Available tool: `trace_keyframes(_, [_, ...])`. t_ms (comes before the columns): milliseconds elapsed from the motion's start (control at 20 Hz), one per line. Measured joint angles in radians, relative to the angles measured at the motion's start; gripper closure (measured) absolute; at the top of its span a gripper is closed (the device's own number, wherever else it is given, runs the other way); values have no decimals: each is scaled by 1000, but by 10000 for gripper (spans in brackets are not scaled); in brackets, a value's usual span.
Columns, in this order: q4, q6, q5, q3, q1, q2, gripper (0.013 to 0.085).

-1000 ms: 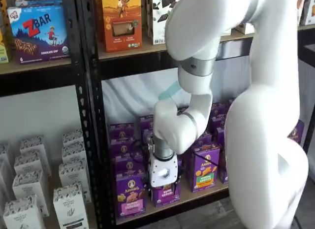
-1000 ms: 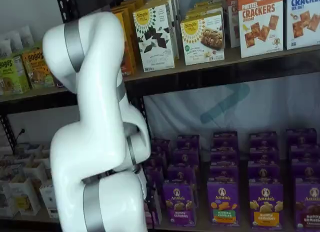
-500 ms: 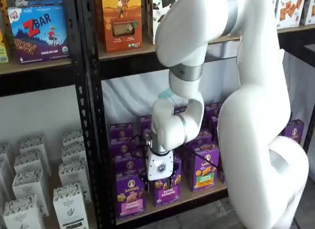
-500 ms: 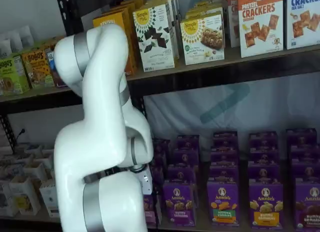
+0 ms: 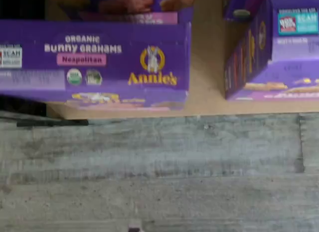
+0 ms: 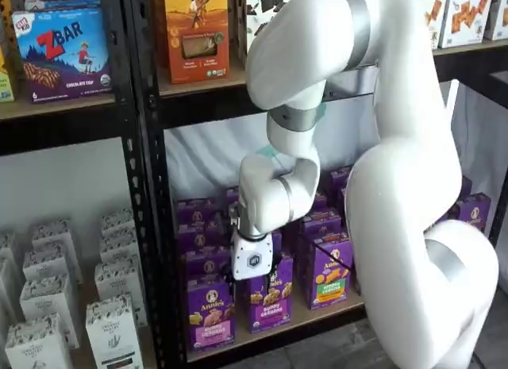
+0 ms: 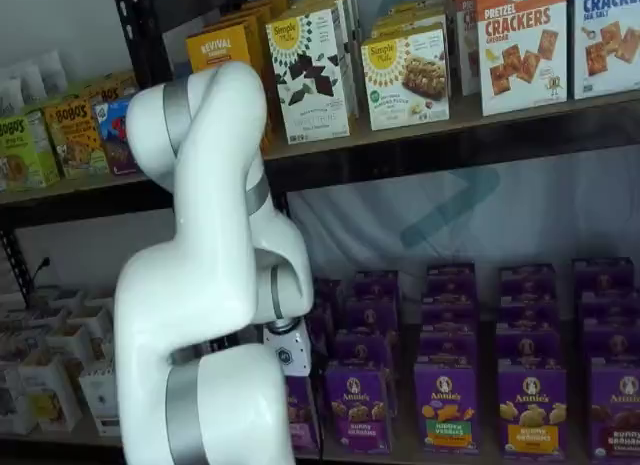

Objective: Pick up the purple box with a pink patch in the middle, on the bottom shelf, the first box from the left

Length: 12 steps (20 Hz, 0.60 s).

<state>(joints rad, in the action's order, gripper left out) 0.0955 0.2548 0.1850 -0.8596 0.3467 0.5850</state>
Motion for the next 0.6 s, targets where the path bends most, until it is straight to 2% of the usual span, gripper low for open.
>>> trace_keyframes(100, [-12, 10, 12, -28, -2, 15, 130])
trace_keyframes(200, [22, -19, 27, -58, 2, 28, 130])
trace_keyframes(400, [7, -1, 34, -113, 6, 54, 130])
trace_keyframes(600, [-33, 40, 54, -170, 8, 85, 130])
